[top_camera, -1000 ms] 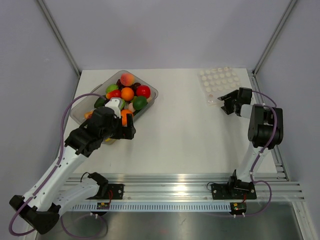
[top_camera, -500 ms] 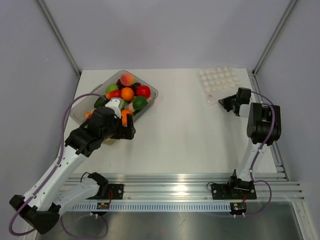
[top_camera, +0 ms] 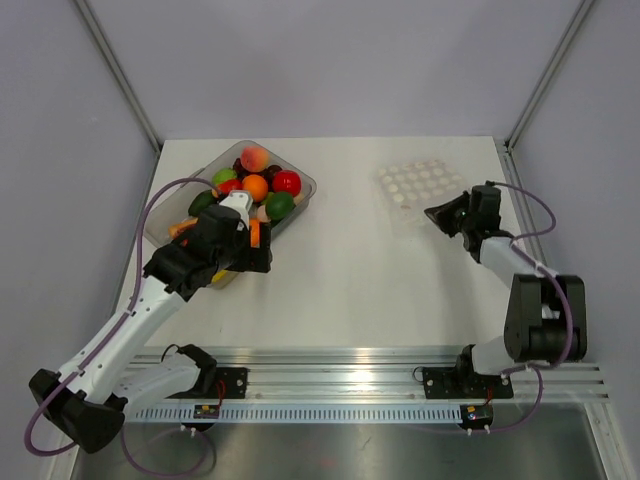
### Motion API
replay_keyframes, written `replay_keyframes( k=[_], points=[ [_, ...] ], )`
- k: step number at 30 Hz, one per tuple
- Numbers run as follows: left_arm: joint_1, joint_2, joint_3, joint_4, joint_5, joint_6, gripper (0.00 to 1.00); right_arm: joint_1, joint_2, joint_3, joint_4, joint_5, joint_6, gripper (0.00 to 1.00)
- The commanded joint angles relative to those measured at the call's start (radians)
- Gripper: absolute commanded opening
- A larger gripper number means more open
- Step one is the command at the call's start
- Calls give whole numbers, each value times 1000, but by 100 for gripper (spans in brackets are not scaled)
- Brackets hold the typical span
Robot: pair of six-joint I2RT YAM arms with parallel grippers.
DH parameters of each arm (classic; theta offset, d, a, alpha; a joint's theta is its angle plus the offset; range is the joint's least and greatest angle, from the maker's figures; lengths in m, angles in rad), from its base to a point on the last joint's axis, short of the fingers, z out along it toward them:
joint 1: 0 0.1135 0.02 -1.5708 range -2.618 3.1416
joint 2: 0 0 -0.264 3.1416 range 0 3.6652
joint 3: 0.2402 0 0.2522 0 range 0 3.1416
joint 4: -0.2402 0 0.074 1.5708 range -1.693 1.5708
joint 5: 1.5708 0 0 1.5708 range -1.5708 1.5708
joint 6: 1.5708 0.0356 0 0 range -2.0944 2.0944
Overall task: Place the food in the zip-top bag and seal the zipper
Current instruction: Pick up the zipper food storage bag at the center of the board.
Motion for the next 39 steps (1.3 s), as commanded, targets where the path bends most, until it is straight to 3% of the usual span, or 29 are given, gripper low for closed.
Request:
replay_keyframes(
  k=[1,6,12,18,27,39],
  points=[
    [-3,-5,67,101,9,16,99,100,-219,-98,-137,49,-65,0],
    [-5,-8,78,147,37,8,99,155,-506,-206,-348,82,-61,0],
    [-44,35,133,178,218,-4,99,161,-764,-130,-624,96,-148,0],
    [-236,115,210,233,166,-4,99,164,-763,-45,-708,42,-203,0],
    [-400,260,336,286,166,-4,94,200,-712,36,-702,-16,-208,0],
    [-523,509,460,426,45,30,92,301,-614,122,-633,-30,-117,0]
  ],
)
